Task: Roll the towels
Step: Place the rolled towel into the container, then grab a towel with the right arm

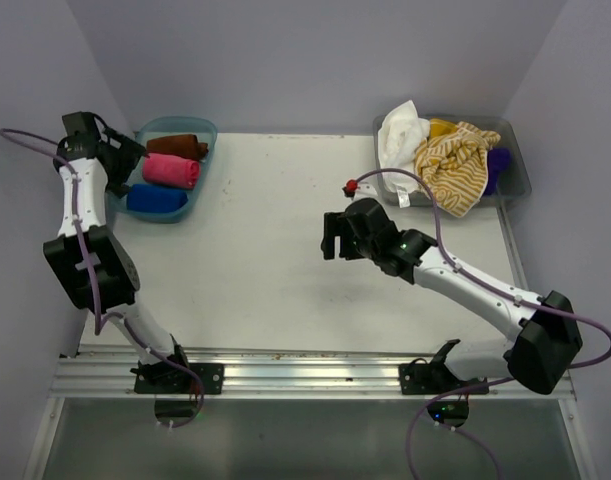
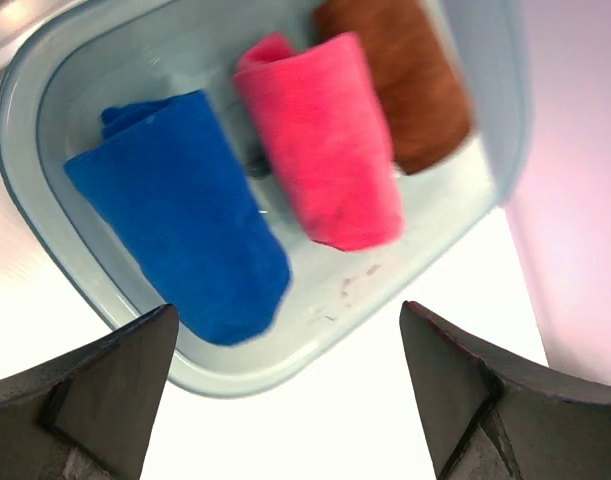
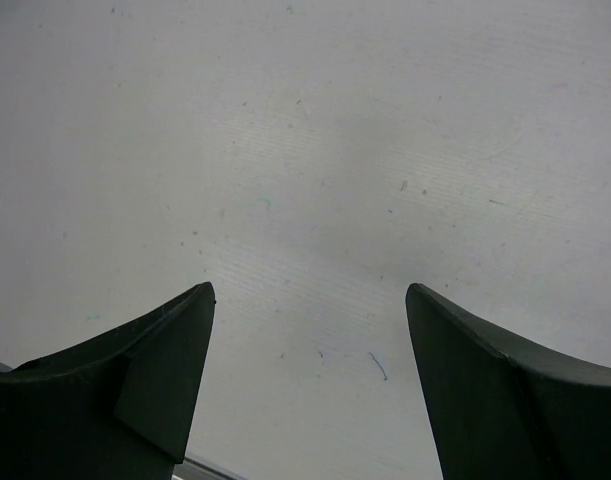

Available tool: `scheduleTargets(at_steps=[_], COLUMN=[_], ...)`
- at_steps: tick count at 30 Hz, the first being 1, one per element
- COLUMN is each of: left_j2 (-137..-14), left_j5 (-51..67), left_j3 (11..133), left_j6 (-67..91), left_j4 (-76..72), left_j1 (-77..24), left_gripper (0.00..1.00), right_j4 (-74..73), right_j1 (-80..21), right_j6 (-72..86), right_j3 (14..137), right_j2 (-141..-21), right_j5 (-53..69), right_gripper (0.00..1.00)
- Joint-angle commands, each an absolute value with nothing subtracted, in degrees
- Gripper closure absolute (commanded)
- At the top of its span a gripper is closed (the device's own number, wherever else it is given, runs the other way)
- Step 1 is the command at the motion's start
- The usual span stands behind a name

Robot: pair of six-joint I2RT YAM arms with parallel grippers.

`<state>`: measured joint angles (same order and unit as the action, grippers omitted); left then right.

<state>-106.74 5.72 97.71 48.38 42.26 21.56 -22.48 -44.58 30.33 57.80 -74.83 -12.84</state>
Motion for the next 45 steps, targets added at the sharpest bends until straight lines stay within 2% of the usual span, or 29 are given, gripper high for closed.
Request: scheduleTargets(at_steps=[1, 7, 10, 15, 23, 31, 34, 37, 38, 40, 45], left_j2=[-96.8, -91.3, -89.4, -88.2, -86.5, -86.0, -85.7, -85.7, -85.6, -85.8, -86.0], left_j5=[3.3, -4.9, -6.8, -5.5, -2.5, 1.9, 1.9, 1.8, 1.8, 1.0, 0.9], left_j3=[100.8, 102.9, 99.3, 91.3, 79.5, 73.8, 73.1, 73.0, 72.9, 72.9, 72.5], left_j6=[42.4, 33.4, 30.6, 29.5, 31.6, 33.3, 33.6, 33.7, 33.7, 33.4, 33.2], left_j4=[39.2, 39.6, 37.9, 36.2, 33.3, 32.2, 32.0, 32.1, 32.1, 32.3, 32.0], left_j1=[19.0, 5.1, -8.3, -20.7, -35.0, -37.9, -38.2, -38.2, -38.2, -38.2, -38.2], left_gripper=[0.05, 0.04, 0.04, 0.04, 0.05, 0.05, 0.05, 0.05, 0.05, 0.05, 0.05], right_j4=[-25.0, -30.6, -33.5, -35.0, -35.5, -41.9, -44.7, -46.0, -45.8, -44.5, -34.3], right_j1=[-41.3, -30.6, -22.2, -6.9, 7.1, 8.6, 8.7, 8.7, 8.8, 8.8, 8.9], right_j6=[28.8, 29.4, 30.8, 32.5, 33.6, 31.8, 32.2, 32.4, 32.7, 33.0, 32.9], right_j3=[61.9, 65.2, 68.0, 73.3, 90.7, 121.1, 131.1, 135.9, 136.1, 133.7, 122.4], right_j2=[-73.4, -73.7, -73.7, -77.9, -98.0, -121.5, -130.4, -133.8, -133.7, -129.7, -113.8], right_j5=[-16.3, -17.3, -17.3, -14.8, -14.5, -18.5, -17.8, -17.1, -16.8, -16.1, -14.1], right_gripper=[0.19, 0.19, 0.19, 0.19, 0.19, 0.18, 0.30, 0.63, 0.81, 0.98, 1.00])
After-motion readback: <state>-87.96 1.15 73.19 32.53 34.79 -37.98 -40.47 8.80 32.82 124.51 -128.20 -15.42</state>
